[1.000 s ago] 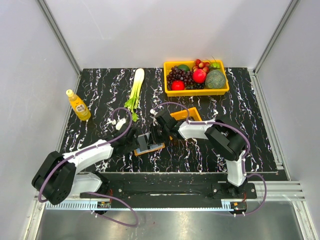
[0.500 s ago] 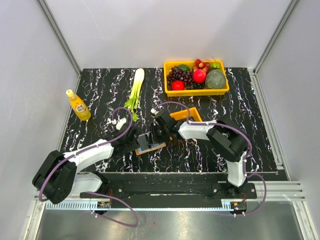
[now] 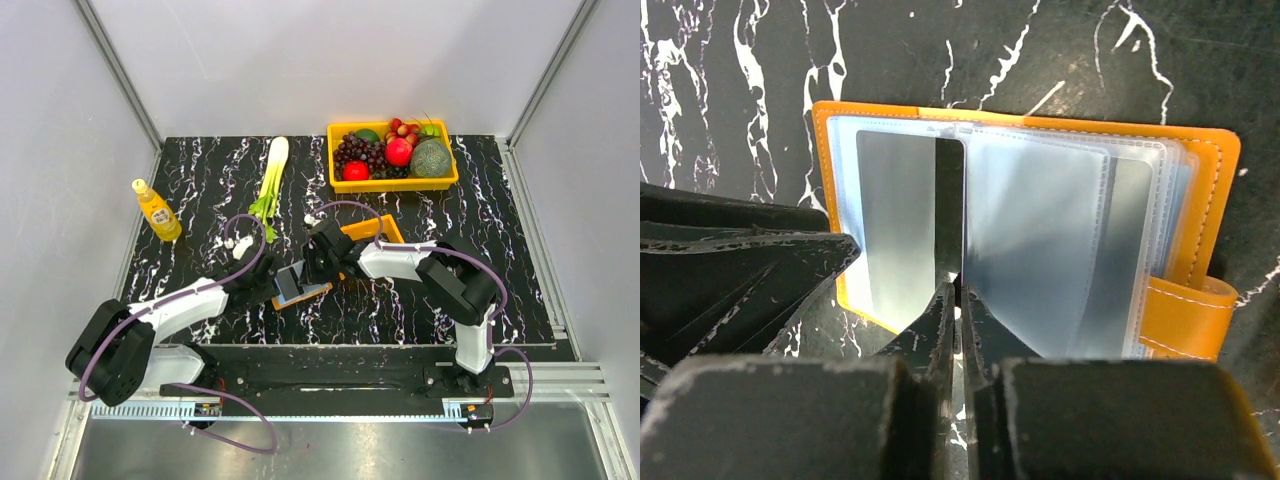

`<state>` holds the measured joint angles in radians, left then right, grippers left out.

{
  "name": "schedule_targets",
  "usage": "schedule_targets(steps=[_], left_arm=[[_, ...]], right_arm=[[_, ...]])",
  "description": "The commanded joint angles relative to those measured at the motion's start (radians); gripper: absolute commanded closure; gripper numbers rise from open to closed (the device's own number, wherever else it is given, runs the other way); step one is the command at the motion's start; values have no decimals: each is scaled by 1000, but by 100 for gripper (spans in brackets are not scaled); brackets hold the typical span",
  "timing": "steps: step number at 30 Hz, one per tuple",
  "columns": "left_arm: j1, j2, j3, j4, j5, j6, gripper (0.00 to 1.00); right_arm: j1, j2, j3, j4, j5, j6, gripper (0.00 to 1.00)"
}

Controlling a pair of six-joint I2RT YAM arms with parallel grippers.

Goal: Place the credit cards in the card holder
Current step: Insert the credit card into the card holder.

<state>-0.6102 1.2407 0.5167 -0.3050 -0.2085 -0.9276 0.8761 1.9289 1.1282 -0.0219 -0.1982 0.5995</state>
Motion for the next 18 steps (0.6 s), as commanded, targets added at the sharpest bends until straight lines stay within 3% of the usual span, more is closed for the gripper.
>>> schedule_targets(steps=[1,18], left_arm=[[-2,37,-3,-34,34,1,64],[-2,52,17,-22,41,13,65]], right_arm=[[6,-5,44,30,-70,-33,93],[12,50,73,50,-233,-89,88]])
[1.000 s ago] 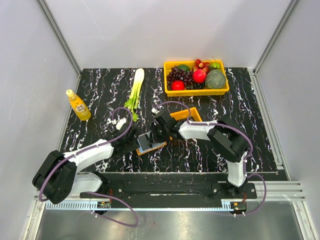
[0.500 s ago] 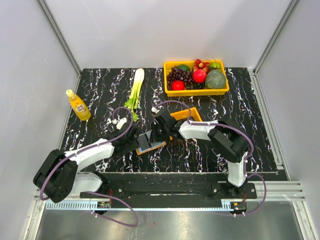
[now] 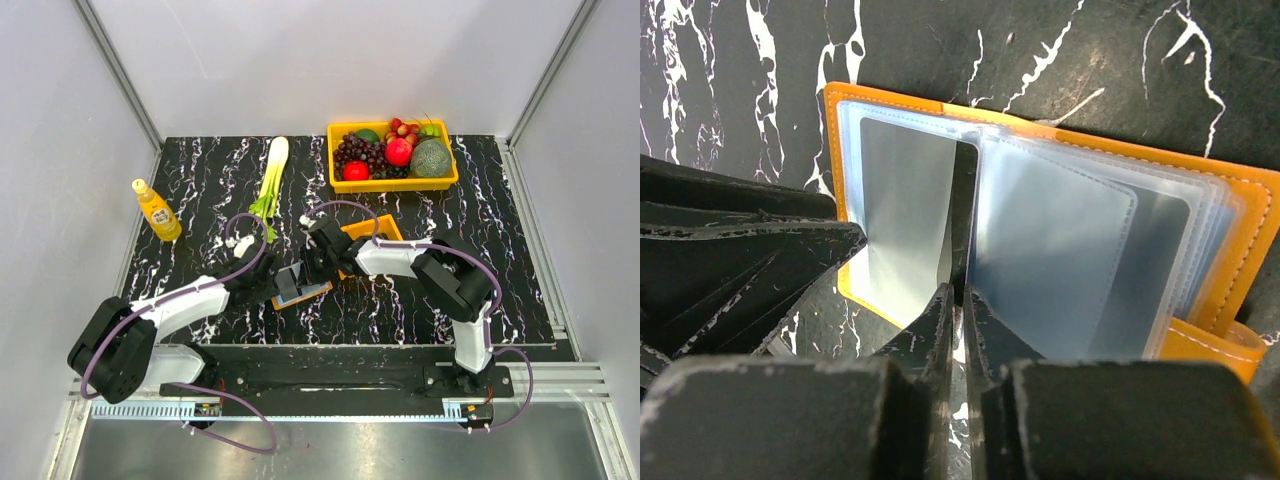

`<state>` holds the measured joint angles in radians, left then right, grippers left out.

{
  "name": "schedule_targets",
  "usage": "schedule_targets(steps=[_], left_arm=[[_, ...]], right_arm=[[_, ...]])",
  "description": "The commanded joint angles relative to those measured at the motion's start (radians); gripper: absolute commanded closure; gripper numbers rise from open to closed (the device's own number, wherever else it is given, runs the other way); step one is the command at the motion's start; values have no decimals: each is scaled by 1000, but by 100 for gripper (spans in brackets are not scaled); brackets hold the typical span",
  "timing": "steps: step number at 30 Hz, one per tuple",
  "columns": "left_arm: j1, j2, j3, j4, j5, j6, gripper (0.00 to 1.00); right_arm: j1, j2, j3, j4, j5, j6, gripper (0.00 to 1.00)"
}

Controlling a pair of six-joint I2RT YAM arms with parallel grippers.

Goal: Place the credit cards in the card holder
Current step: Insert the credit card into the card holder.

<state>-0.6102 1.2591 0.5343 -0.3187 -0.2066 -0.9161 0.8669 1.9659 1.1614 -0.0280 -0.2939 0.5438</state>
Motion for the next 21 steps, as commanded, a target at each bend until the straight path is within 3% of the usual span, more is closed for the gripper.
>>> schedule_targets(steps=[1,8,21], left_arm=[[-2,30,1,-10,35,2,65],[0,-21,-25,-13,13,-18,58],[4,-63,-65,72,49,-21,55]], right_arm=[[21,13,44,50,-146,-34,86],[14,-2,17,36,-10,36,73],[12,4,26,91,-109,41,68]])
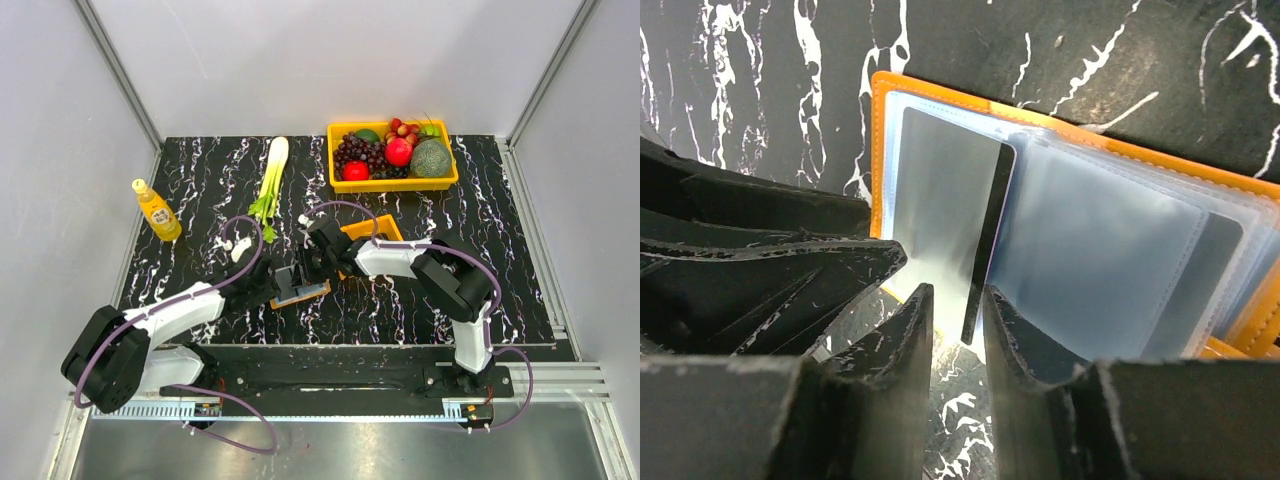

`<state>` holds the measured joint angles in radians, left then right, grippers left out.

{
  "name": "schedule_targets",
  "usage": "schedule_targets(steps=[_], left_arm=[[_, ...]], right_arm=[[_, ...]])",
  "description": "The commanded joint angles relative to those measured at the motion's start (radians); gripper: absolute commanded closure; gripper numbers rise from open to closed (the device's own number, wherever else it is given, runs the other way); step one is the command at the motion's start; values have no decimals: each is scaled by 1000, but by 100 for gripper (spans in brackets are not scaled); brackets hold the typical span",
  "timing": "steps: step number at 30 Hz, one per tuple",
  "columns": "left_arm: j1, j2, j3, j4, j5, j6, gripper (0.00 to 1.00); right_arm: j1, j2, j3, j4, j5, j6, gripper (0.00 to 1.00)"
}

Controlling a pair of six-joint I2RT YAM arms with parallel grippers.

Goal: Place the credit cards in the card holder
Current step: Insert the credit card into the card holder.

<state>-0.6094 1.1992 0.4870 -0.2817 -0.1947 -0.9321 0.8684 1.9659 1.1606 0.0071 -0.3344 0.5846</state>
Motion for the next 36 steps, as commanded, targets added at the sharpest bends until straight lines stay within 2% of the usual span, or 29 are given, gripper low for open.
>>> schedule_targets(steps=[1,8,20,25,28,30,36], left_arm=[[3,0,-16,41,44,-4,55],[5,-19,-19,24,31,-5,56],[14,-79,-10,-83,-32,-13,54],[14,-98,-7,-85,-26,-4,52],[14,-81,-7,-83,-25,-2,52],[14,-60,-2,-88,-26,-7,52],[14,-26,2,-94,-26,-16,53]], right_arm=[[11,7,31,60,-83,0,68],[11,-27,21,5,26,-2,68],[-38,-240,-6,-139,248,-66,60],[-58,-231,-24,-190,200,-72,62],[-57,-200,-24,-176,99,-75,69],[-37,-182,-19,-150,83,-71,74],[-8,-122,30,-110,57,-51,74]])
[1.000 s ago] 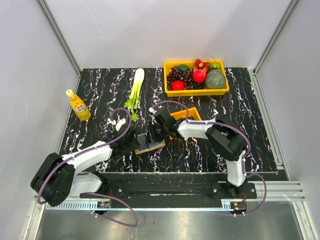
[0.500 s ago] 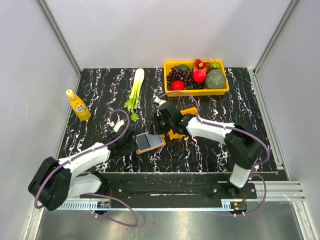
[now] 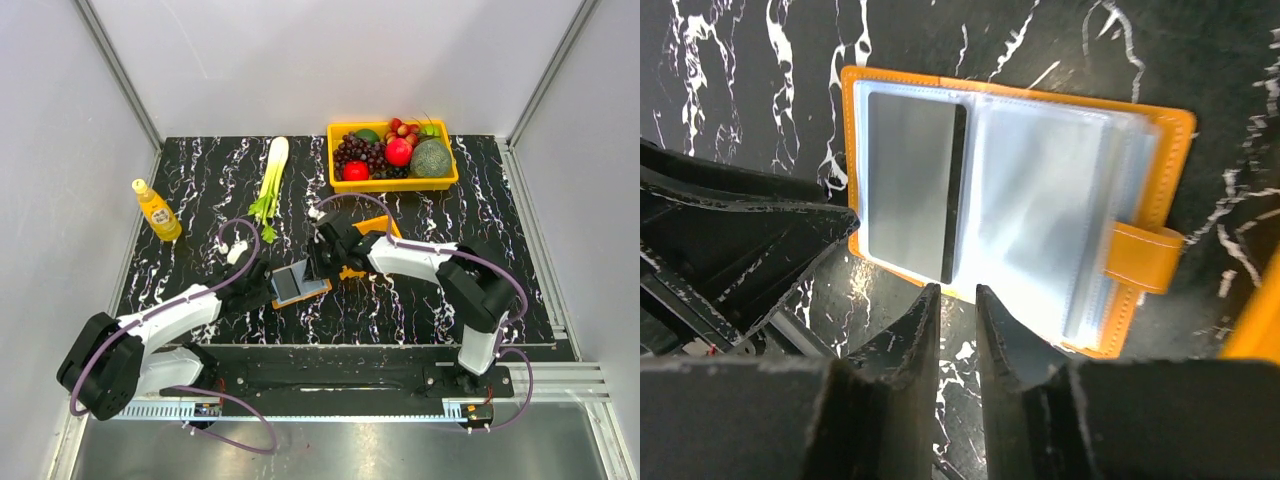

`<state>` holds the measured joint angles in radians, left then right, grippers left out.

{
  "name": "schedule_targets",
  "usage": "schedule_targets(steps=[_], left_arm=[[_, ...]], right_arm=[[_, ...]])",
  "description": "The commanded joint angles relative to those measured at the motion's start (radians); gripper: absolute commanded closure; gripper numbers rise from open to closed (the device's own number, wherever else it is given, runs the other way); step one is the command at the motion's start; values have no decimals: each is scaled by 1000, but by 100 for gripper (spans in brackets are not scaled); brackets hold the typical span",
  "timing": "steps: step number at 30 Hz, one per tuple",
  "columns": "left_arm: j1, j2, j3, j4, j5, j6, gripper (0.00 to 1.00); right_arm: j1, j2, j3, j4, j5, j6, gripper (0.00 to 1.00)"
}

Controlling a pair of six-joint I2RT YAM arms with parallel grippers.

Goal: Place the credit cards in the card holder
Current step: Insert the credit card into the card holder.

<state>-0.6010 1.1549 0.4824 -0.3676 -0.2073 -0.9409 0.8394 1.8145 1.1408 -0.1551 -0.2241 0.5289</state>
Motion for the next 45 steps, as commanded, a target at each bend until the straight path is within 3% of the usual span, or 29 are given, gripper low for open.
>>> schedule_targets(steps=[1,15,20,24,29,39,45], left_arm=[[6,17,7,-2,-9,-7,53],[7,25,-4,44,28,10,53],[7,43,-4,65,42,13,53],[7,63,-4,94,54,13,55],[9,63,-4,116,65,16,56],[7,54,-10,142,83,19,56],[7,40,-13,89,45,11,56]], right_arm=[[21,42,59,57,-60,9,73],[20,175,108,111,-70,57,67],[20,203,105,146,-135,66,68],[20,192,96,180,-158,69,75],[23,195,91,215,-208,86,71],[40,221,111,175,-187,95,72],[38,166,105,106,-80,50,68]])
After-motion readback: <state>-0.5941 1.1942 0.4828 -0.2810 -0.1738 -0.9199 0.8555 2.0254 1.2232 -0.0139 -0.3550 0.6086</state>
